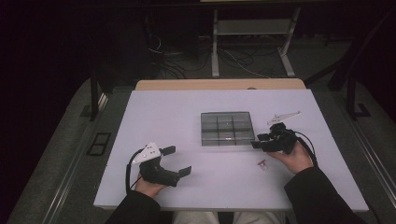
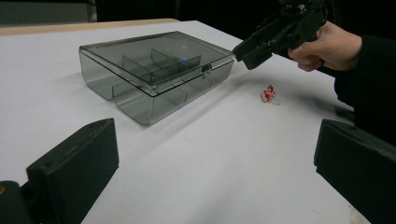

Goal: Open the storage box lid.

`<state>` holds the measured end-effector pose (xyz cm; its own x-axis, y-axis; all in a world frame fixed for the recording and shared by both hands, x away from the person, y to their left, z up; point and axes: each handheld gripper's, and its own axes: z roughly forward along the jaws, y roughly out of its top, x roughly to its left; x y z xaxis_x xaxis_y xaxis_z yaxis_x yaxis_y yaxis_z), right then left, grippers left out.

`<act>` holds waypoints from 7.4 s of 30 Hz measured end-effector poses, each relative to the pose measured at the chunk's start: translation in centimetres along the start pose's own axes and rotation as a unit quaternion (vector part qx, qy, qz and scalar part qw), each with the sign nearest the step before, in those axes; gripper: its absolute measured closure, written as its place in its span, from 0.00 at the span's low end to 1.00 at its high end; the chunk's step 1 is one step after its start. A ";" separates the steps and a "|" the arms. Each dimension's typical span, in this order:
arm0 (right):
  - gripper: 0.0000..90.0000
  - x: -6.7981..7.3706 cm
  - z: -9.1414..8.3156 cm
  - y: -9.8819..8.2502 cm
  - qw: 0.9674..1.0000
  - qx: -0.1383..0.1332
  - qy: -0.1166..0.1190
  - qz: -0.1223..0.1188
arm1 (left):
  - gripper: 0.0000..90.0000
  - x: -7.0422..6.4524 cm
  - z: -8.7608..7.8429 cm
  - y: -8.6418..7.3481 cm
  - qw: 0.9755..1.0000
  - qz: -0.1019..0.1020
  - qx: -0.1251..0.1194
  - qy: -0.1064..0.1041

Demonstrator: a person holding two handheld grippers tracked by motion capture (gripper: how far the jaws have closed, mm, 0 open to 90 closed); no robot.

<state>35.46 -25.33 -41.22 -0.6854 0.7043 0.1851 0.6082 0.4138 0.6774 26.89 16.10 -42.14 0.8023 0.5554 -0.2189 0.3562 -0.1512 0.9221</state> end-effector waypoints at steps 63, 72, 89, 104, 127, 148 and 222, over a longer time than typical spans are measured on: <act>0.98 -0.1 -0.5 1.8 0.998 -0.058 -0.012 -0.006 | 0.23 4.0 6.9 5.2 0.996 0.039 0.062 0.049; 0.98 -0.2 -0.9 3.0 0.998 -0.062 -0.007 -0.013 | 0.29 4.4 7.9 6.2 0.995 0.063 0.063 0.052; 0.98 -0.1 -1.2 5.0 0.998 -0.065 -0.004 -0.026 | 0.43 5.7 9.5 7.3 0.991 0.093 0.047 0.079; 0.98 -0.8 -1.1 6.1 0.997 -0.070 -0.003 -0.021 | 0.64 6.2 10.6 8.3 0.989 0.115 0.030 0.083; 0.91 -2.5 -1.7 6.8 0.997 -0.081 0.001 -0.006 | 0.76 7.6 11.2 9.6 0.990 0.123 0.020 0.073; 0.51 -6.2 0.8 7.7 0.992 -0.126 -0.007 -0.001 | 0.77 9.0 12.1 10.3 0.992 0.095 0.000 0.078; 0.84 -9.8 6.0 8.2 0.986 -0.113 -0.013 0.119 | 0.82 15.4 17.1 8.1 0.988 -0.134 -0.028 0.072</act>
<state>49.58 -25.38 -41.74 -0.5214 0.7816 0.3424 0.6439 0.0970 0.7589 50.29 9.43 -43.51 0.6045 0.6812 -0.4130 0.5163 0.0599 0.8543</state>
